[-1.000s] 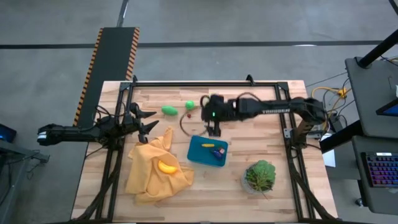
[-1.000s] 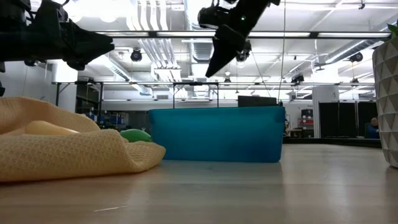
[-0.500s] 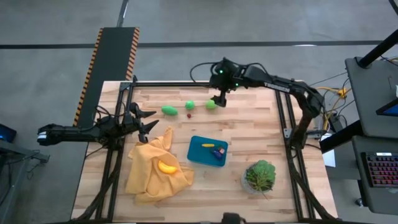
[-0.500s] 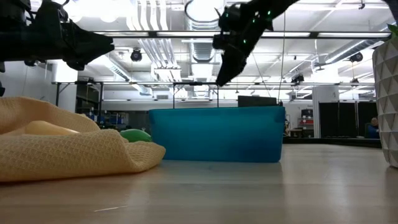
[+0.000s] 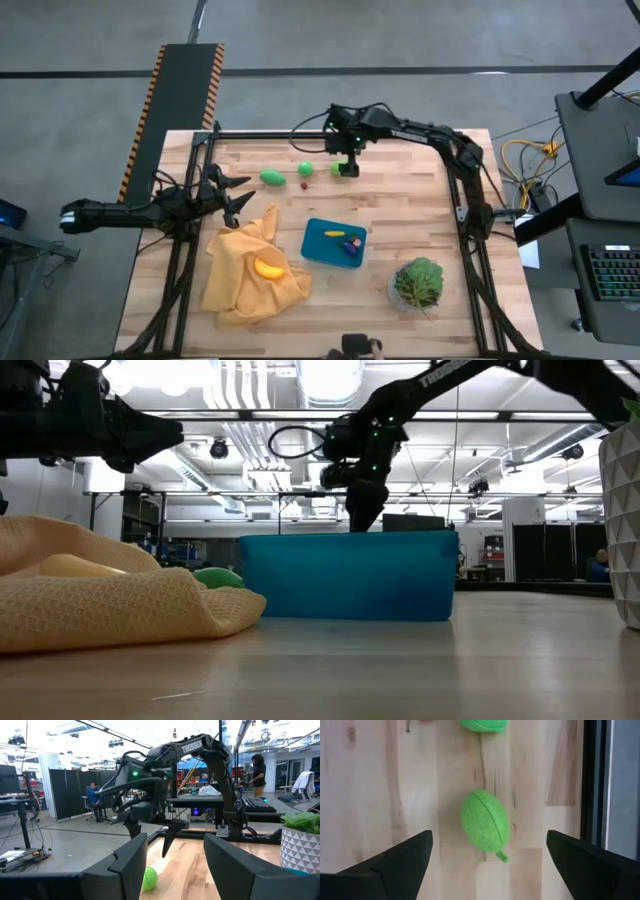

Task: Pick and placing Produce into tupperware
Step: Put the melon into the blue bin

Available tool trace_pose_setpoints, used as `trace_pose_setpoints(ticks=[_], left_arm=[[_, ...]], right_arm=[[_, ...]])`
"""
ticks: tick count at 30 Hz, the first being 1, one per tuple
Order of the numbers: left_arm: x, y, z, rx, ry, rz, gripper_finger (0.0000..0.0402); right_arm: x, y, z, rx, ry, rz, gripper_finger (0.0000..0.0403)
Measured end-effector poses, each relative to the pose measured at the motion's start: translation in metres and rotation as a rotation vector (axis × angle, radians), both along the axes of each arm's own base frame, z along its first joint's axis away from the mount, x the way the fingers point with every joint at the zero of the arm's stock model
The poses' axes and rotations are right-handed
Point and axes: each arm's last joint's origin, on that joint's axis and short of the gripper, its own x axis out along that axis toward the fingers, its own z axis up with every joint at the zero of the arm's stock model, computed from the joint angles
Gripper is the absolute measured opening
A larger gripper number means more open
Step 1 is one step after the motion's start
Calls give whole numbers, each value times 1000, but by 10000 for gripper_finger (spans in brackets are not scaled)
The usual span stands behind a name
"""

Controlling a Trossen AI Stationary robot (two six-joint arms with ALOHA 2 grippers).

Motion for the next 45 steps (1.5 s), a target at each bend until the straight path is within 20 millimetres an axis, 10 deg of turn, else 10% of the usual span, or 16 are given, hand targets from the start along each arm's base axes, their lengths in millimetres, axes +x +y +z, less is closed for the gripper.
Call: trace_pose_setpoints(ticks=[45], left_arm=[[4, 1, -6, -8, 57, 11, 183]], right_arm=[[25, -17, -77, 55, 198, 44, 384]])
